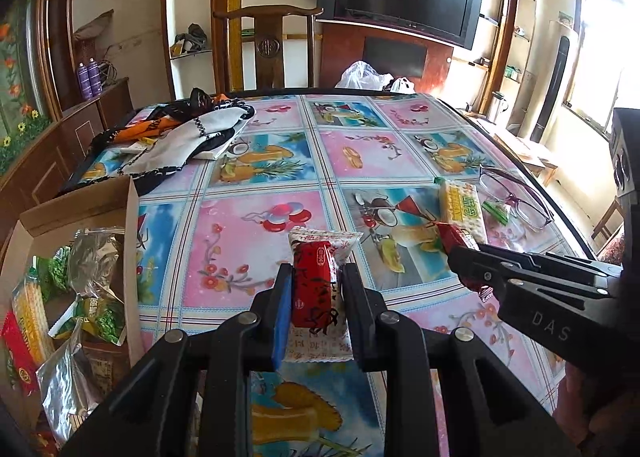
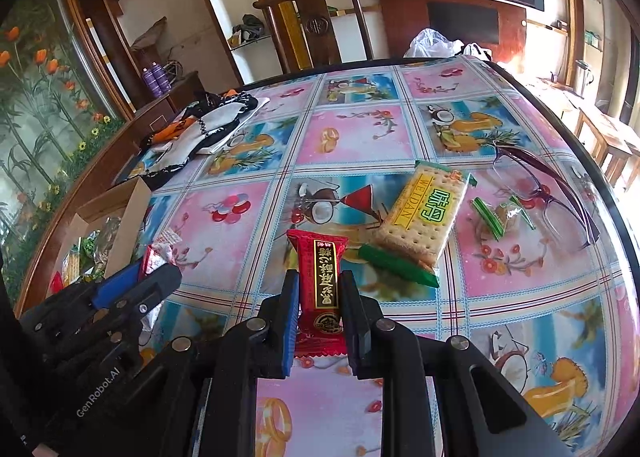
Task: Organize snacks
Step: 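Carry the white-and-red pack and red wafer bar over the cardboard box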
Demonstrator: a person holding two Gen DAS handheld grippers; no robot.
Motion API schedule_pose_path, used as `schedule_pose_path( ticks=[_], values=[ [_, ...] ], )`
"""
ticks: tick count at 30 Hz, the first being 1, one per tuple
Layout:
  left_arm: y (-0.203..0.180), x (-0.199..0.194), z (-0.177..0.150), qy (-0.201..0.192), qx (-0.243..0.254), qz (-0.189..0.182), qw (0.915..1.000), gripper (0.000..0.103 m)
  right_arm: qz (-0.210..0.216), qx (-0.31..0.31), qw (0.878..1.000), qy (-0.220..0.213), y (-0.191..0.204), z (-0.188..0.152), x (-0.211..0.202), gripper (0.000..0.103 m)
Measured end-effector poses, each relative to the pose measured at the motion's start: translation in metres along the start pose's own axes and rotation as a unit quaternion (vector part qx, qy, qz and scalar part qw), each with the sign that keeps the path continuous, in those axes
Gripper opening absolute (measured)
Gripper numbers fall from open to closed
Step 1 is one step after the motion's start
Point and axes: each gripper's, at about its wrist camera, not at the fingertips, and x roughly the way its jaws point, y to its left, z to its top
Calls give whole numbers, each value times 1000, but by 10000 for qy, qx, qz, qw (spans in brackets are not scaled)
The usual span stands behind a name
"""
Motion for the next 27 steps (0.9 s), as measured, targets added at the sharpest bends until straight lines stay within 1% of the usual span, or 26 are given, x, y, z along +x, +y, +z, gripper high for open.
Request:
schedule_pose_path(
  ticks=[7, 20, 27],
  values=[
    [0, -4, 2, -71, -25, -27, 10000, 24, 33, -3, 10000, -53, 1, 1, -1, 21],
    [7, -17, 7, -244, -164, -135, 9995, 24, 19, -17, 10000, -23, 2, 0, 2, 21],
    [20, -31, 12, -457, -320, -112, 9984, 24, 61, -21, 10000, -73, 3, -1, 0, 21]
  ],
)
